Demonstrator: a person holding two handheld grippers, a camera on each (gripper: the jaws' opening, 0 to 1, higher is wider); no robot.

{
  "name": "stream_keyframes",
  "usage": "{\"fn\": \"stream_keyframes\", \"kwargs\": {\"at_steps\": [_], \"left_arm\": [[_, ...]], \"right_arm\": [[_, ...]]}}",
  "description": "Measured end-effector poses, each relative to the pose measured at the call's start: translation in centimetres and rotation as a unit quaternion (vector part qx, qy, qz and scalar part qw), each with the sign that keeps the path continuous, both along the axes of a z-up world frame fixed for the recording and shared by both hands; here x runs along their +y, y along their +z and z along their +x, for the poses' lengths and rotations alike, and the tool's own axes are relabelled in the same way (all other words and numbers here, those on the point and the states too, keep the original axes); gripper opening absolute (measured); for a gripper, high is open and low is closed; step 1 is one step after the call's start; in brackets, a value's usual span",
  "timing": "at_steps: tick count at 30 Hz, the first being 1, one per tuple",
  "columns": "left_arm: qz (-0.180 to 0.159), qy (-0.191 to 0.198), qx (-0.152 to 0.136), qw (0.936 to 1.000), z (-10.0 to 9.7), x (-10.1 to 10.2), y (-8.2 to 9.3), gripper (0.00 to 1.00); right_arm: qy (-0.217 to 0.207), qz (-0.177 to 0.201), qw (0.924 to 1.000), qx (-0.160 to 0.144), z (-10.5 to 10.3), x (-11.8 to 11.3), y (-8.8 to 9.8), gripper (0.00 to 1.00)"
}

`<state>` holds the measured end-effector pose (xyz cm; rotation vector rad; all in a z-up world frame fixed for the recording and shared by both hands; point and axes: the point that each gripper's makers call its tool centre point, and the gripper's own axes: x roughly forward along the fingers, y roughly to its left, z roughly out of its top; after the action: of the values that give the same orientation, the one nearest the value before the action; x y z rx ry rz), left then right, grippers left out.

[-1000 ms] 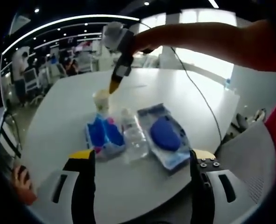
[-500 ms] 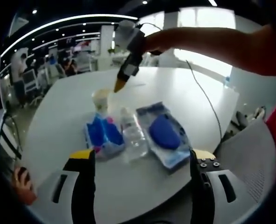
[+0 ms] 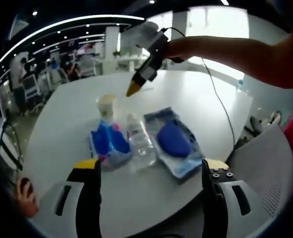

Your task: Arrange the tabletop items into an orderly group along one side of the table until the central work area is clear of visible clutter.

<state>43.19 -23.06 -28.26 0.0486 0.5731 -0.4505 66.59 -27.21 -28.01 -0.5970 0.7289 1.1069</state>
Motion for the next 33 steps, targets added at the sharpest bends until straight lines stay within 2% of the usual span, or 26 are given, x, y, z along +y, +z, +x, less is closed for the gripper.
{"fn": "stream_keyframes", "kwargs": {"at_steps": [9,23,33], "left_arm": [[0.004,-0.005,0.003,1.0,-0.1,-0.1,-0.1,0.82],[0.008,-0.009,0.004,0.9999,-0.4,-0.1,-0.2,0.81],[0.01,-0.012,0.006,0.9999,-0.7,-0.1,-0.4,0.81]], "right_arm": [[-0.019,0.046,0.9988,-0.002,-2.0,-1.4,1.1,0.58],[-0.059,0.094,0.9938,-0.004,-6.1,-5.3,1.2,0.58],[-0.088,0.121,0.9888,0.003,-10.0,-7.4,0.3,0.56]]}}
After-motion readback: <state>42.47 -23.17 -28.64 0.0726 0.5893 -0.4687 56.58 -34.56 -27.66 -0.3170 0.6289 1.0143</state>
